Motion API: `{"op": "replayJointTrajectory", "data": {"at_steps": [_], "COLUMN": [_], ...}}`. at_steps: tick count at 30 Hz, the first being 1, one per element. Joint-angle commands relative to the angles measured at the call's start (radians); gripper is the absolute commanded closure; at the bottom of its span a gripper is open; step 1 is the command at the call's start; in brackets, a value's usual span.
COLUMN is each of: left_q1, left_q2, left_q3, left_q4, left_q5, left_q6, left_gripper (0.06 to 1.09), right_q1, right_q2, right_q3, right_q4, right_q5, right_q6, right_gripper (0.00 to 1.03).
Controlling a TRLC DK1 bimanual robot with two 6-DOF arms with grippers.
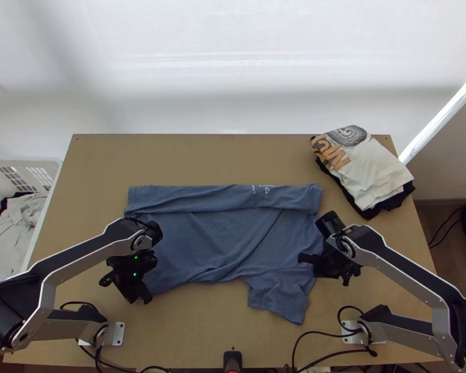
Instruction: Fold the t-shirt
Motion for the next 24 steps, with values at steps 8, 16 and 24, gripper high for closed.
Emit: {"op": "replayJointTrajectory", "data": {"at_steps": [8, 16, 24], "left_q1": [0.111, 0.252, 0.352], "left_q2": [-0.008, -0.083, -0.105], "left_q3": [-0.042, 0.03, 0.168], "left_q4": [0.047, 0.041, 0.086], "left_q5": [-0.002, 0.003, 0.061], "left_q6": [0.046, 0.067, -0.002], "left_gripper": [1.04, 1.04, 1.04], "right_q1": [-0.01, -0.009, -0.01], "right_q2": [-0.049, -0.096, -0.128], "right_q3": [0.031, 0.063, 0.112], "right_q4": [-0.012, -0.038, -0.075], "right_q5": [-0.003, -0.003, -0.005], "right_q6": [-0.007, -0.006, -0.003], "right_gripper": [1.0, 1.0, 1.0]}}
